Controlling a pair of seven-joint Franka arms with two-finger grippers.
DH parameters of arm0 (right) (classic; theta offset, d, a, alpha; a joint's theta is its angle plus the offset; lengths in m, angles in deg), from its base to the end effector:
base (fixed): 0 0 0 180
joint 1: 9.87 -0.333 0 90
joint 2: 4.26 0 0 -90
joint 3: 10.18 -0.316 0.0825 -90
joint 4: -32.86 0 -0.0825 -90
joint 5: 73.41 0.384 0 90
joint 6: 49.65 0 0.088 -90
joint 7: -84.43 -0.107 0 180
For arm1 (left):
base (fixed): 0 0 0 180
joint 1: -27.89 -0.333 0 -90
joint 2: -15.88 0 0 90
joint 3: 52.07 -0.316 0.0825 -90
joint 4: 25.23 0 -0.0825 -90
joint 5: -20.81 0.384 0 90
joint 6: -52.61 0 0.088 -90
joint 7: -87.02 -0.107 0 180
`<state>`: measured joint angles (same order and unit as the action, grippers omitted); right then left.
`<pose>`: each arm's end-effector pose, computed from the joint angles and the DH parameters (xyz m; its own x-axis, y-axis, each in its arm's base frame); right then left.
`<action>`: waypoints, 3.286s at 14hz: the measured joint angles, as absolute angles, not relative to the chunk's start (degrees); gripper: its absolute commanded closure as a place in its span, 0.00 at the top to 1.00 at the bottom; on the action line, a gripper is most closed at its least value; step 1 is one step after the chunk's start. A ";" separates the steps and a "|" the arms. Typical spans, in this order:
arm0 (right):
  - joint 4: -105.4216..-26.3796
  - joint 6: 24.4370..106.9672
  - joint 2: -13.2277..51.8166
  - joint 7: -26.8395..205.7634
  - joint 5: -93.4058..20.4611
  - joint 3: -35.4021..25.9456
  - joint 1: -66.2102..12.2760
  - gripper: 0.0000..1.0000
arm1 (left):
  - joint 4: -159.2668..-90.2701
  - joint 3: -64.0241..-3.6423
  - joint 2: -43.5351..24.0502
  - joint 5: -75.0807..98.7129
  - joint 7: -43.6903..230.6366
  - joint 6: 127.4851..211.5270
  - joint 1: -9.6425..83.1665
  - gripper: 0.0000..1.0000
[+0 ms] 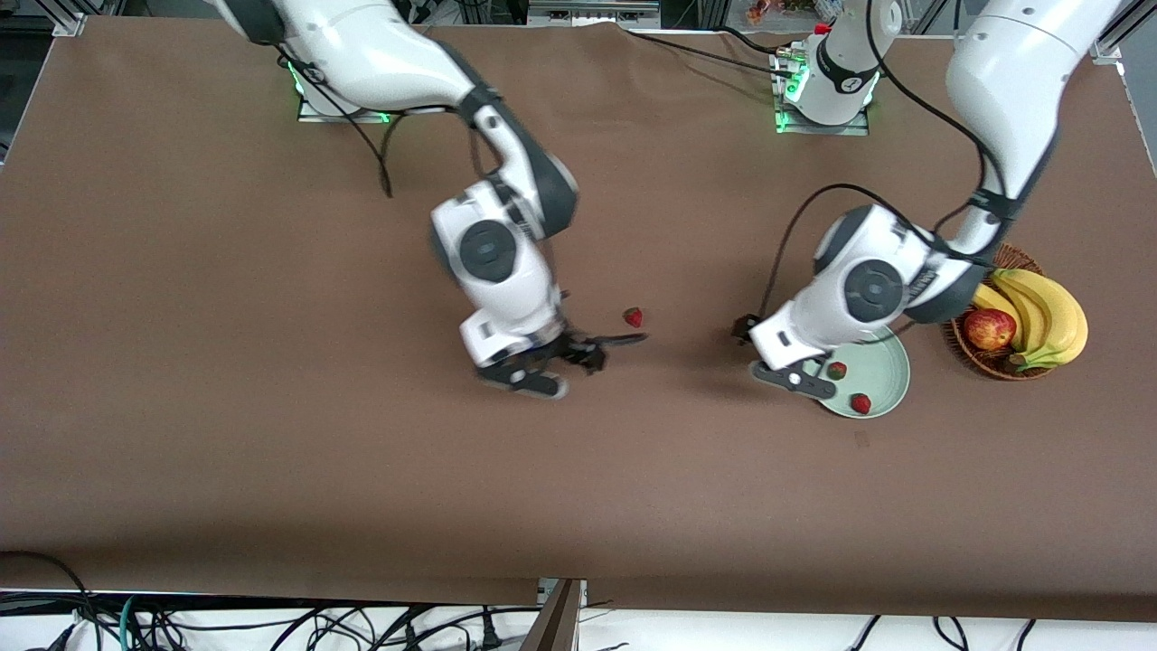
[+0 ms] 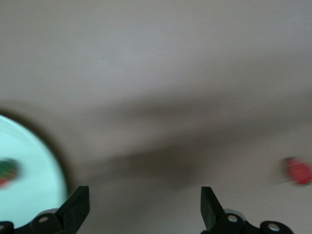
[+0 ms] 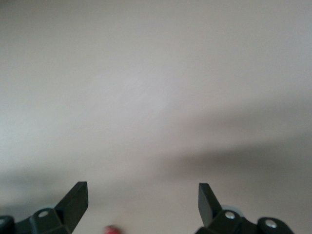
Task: Collect all strawberries into plate
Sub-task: 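Set the strawberry at mid-table and open the right gripper, then grasp the strawberry with the left gripper while the right gripper retracts, then lower the strawberry onto the plate and open the left gripper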
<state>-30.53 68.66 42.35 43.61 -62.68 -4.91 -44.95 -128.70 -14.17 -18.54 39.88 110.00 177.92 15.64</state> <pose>0.6583 0.4151 0.3450 0.9710 -0.2361 0.0380 -0.2261 -0.9579 -0.1770 0.5953 -0.2365 0.2623 0.9785 -0.1816 -0.0977 -0.1755 -0.9822 0.0672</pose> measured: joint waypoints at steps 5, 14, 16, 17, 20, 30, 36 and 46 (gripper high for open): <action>-30.37 49.83 36.28 65.38 -62.86 -2.39 -31.35 1.00 | -129.45 -15.08 -22.81 41.05 144.34 188.16 28.74 1.00; -39.13 37.31 18.14 82.44 -68.74 4.91 -26.95 1.00 | -129.63 -22.83 -26.04 52.04 163.34 193.23 39.11 0.64; -45.25 37.37 12.17 82.50 -72.26 2.01 -25.34 1.00 | -129.63 -23.02 -26.08 52.04 163.35 193.26 39.05 0.34; -47.67 37.65 9.79 82.51 -74.69 -0.13 -23.83 1.00 | -129.63 -23.07 -26.09 52.04 163.35 193.27 39.03 0.15; -52.57 38.79 3.41 82.51 -77.21 -4.33 -19.42 1.00 | -129.62 -23.14 -26.09 52.04 163.36 193.33 39.01 0.00; -58.18 38.90 -2.39 83.18 -77.30 -7.61 -16.56 1.00 | -126.08 -23.33 -22.64 52.15 140.60 178.17 32.70 0.00; -57.63 39.03 -2.38 83.18 -77.30 -7.69 -16.57 1.00 | -124.92 -23.49 -19.83 51.94 101.97 172.87 20.50 0.01; -57.62 39.17 -2.38 83.18 -77.30 -7.71 -16.57 1.00 | -119.59 -22.72 -22.82 40.72 73.62 173.07 11.76 1.00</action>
